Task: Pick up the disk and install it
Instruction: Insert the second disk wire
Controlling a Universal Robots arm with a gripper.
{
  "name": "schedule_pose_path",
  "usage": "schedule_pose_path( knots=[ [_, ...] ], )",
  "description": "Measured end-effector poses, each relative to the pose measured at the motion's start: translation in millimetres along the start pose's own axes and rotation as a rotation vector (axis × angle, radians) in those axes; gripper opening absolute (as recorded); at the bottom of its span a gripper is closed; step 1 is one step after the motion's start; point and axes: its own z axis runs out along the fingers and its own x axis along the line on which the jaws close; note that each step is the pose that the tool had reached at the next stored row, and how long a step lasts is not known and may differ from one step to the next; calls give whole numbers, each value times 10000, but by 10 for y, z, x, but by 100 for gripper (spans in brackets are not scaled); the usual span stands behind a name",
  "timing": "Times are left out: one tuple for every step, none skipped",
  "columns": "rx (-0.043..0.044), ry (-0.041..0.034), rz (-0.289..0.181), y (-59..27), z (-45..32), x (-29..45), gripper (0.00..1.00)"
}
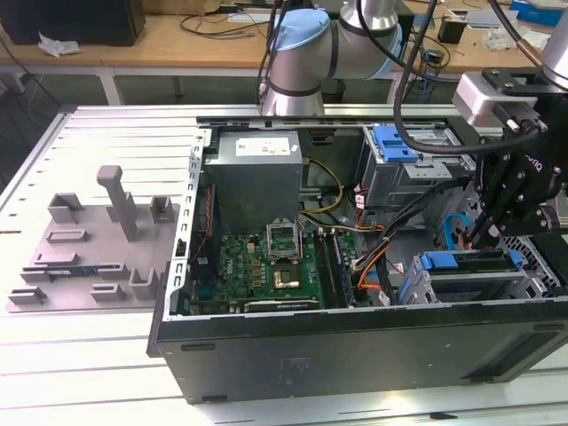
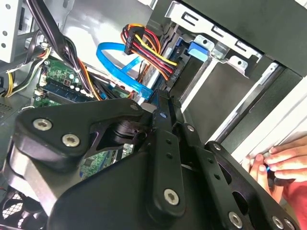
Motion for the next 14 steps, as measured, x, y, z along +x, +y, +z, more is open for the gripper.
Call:
schedule_pose_path(
  knots=[
    [-1, -27, 0, -2, 3, 9, 16],
    [-2, -42, 0, -3, 5, 13, 16],
    [-3, -60, -1, -4, 7, 19, 16],
    [-3, -71, -1, -4, 9, 23, 16],
    [-3, -71, -1, -4, 9, 23, 16],
    [-3, -72, -1, -4, 9, 23, 16],
    [-3, -72, -1, -4, 10, 24, 16],
    [-3, -71, -1, -4, 10, 24, 16],
    [-3, -71, -1, -4, 10, 24, 16],
    [-3, -71, -1, -4, 10, 24, 16],
    [-3, -70, -1, -4, 10, 24, 16],
    [-3, -70, -1, -4, 12, 24, 16],
    [-3, -72, -1, -4, 14, 24, 16],
    [-3, -72, -1, -4, 17, 24, 16]
  ],
)
